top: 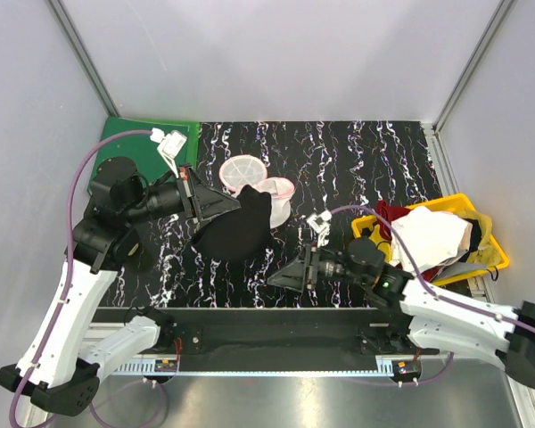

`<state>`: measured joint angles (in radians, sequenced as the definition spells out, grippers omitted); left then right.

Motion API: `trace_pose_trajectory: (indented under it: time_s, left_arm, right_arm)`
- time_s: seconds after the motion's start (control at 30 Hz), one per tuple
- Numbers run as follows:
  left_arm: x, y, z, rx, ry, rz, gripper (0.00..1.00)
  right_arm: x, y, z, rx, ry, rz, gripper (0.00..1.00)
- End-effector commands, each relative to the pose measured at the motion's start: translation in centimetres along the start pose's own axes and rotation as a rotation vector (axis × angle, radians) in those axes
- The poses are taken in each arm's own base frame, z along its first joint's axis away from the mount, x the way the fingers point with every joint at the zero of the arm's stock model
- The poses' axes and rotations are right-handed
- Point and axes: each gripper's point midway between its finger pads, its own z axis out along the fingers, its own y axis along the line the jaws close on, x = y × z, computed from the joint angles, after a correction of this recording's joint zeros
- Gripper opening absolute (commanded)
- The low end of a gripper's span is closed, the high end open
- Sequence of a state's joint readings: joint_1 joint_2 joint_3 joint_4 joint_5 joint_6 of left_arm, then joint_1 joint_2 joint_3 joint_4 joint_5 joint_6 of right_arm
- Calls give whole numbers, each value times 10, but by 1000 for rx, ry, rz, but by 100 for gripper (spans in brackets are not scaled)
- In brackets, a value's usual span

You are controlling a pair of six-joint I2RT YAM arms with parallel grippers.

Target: Place the bra in the laundry bag and zip it closed

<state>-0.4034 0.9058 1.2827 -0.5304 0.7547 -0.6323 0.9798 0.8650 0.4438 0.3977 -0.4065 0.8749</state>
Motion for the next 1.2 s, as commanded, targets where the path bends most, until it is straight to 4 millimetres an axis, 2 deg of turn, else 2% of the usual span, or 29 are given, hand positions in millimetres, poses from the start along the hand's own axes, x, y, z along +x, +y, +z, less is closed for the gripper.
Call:
trace_pose_trajectory:
  time_s: [0.0,0.07,0.13,0.3,0.53,0.67,0.77,0.93,1.03,1.17]
  left_arm:
    - [-18,-24,-6,62,-48,62,0]
    - [-15,-27,-7,81,-41,57,0]
    - [-11,-28,-7,95,-29,50,0]
    - [5,-35,-13,154,10,49,0]
    - [28,-44,-22,241,65,50,0]
    - [39,-44,-24,282,96,57,0]
    - [50,-35,-21,291,127,48,0]
    - [67,-8,-7,270,172,-12,0]
    - [74,7,0,251,180,-38,0]
    - [84,38,19,211,200,-92,0]
  right_arm:
    - [-8,16,19,-113,-16,76,44]
    - [-17,18,28,-116,-39,83,42]
    - [-24,8,38,-85,-76,97,38]
    - [-39,-8,52,-32,-152,94,39]
    - [-54,-23,50,44,-214,-90,40]
    - [-61,-31,42,74,-244,-192,33]
    - [-60,-37,37,89,-253,-264,27]
    - [-63,-44,36,103,-262,-308,11]
    - [-65,-47,38,92,-269,-315,10]
    - [-59,-59,39,87,-277,-303,8]
